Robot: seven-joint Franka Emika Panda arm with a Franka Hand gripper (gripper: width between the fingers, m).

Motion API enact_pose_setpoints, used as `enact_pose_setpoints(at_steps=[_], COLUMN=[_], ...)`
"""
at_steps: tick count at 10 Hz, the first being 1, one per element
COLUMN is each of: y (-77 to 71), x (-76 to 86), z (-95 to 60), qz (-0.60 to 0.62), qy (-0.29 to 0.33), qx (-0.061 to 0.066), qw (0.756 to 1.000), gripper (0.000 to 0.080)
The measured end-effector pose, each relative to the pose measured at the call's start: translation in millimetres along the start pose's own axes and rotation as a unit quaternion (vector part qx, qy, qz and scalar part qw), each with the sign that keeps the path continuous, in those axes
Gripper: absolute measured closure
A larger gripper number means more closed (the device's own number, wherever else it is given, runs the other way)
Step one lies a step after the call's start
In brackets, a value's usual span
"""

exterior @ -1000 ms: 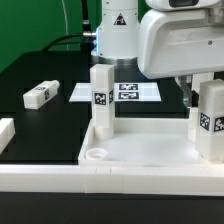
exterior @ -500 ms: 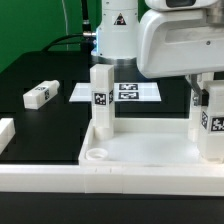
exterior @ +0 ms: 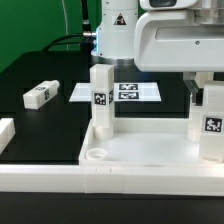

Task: Assemble desk

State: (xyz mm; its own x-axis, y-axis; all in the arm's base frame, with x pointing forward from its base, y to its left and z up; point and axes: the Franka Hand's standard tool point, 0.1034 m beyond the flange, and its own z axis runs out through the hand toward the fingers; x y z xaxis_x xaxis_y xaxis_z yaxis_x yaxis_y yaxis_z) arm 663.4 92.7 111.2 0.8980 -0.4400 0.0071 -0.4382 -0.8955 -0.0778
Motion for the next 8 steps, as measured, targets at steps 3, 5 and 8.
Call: enact_pose_setpoints(at_steps=[3, 5, 8], y=[0.3, 2.4, 4.5], x=[1.1, 2.8, 3.7], z=[0.3, 0.4, 0.6], qz=[0.135, 0.231, 0.353], qy=[0.000, -0.001, -0.008], qx=[0.005, 0.014, 0.017], qw=[0.991, 0.973, 0.936], gripper=[0.0511, 0.0511, 0.0511])
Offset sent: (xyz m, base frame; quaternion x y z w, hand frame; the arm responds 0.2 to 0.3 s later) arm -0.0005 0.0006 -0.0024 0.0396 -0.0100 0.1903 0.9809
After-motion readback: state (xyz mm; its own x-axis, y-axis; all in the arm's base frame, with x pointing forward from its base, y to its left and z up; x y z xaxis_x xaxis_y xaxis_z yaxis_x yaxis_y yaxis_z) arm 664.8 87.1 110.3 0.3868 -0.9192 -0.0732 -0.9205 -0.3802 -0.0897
